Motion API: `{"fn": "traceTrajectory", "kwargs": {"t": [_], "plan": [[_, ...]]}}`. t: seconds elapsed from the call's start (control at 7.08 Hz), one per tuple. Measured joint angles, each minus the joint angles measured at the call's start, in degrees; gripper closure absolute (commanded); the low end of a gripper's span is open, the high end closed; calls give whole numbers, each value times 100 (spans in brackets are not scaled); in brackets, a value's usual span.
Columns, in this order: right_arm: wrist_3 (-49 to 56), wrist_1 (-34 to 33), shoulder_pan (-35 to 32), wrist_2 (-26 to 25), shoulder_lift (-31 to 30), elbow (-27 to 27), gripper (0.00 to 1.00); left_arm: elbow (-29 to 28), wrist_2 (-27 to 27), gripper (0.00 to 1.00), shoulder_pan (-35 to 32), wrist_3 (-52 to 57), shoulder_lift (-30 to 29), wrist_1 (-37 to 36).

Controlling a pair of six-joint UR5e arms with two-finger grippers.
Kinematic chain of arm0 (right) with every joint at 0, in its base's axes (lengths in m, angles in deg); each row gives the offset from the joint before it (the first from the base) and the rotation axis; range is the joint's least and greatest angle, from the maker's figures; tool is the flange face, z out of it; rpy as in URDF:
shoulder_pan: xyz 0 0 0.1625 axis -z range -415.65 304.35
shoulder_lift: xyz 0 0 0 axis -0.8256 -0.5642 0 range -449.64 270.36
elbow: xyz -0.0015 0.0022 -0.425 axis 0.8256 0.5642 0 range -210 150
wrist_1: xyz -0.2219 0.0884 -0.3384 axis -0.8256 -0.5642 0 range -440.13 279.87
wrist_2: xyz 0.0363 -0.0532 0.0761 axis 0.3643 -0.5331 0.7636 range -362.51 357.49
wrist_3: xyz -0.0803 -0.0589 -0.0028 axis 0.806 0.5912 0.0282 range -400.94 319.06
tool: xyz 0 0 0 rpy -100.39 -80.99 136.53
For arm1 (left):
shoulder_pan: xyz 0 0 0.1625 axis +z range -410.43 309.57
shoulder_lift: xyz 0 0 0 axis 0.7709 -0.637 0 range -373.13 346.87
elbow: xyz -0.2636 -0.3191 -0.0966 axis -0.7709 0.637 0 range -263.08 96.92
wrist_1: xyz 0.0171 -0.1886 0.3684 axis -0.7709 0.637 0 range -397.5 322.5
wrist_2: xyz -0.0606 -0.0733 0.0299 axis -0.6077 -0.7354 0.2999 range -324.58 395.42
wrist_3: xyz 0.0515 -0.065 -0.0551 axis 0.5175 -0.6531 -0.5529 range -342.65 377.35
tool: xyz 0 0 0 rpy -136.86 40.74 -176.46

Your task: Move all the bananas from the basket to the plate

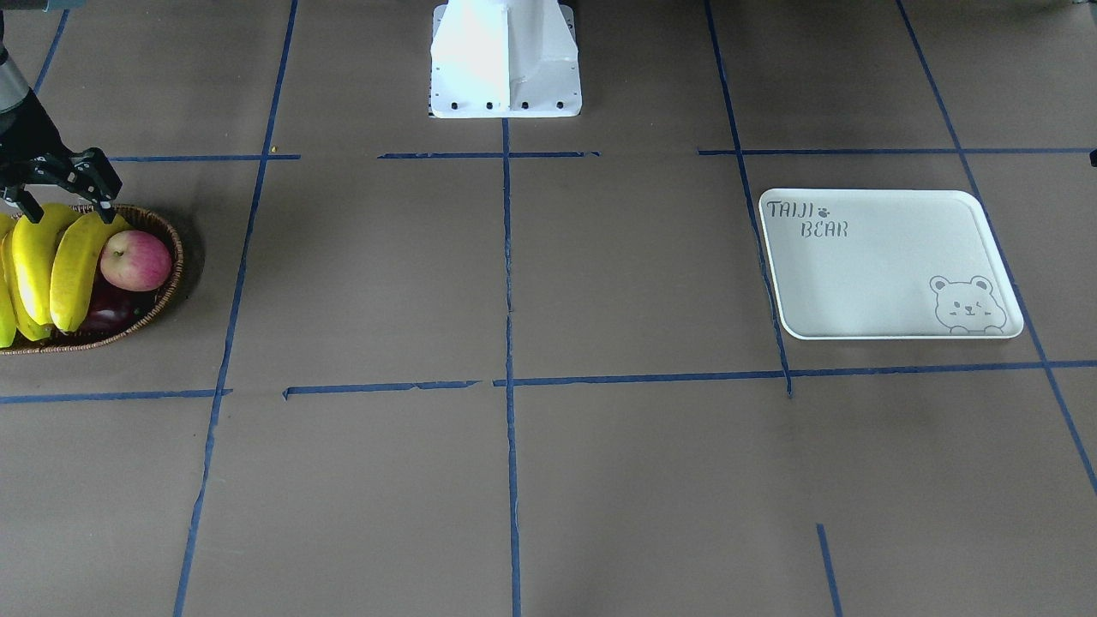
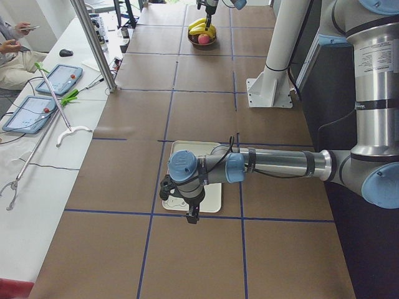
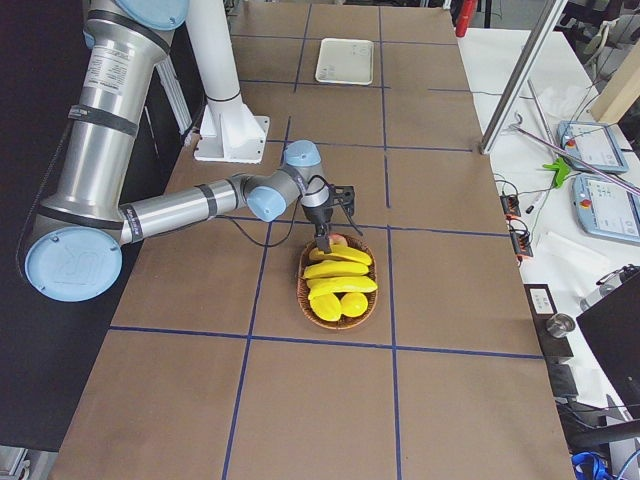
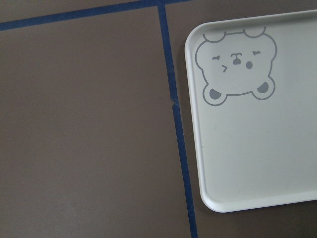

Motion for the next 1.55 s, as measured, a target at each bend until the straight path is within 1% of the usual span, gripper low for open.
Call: {"fn": "traceTrajectory", "kwargs": {"t": [0.57, 0.99, 1.13, 1.55], "plan": [[-41, 10, 254, -37, 11, 146, 26, -6, -9, 0, 2, 0, 0, 1], [-19, 8, 295, -20, 13, 226, 31, -5, -10, 0, 1, 0, 0, 1], [-12, 8, 295, -27, 12, 243, 34, -5, -10, 0, 2, 0, 0, 1], [-3, 8, 293, -38, 5, 313, 79, -5, -10, 0, 1, 0, 0, 1]]}}
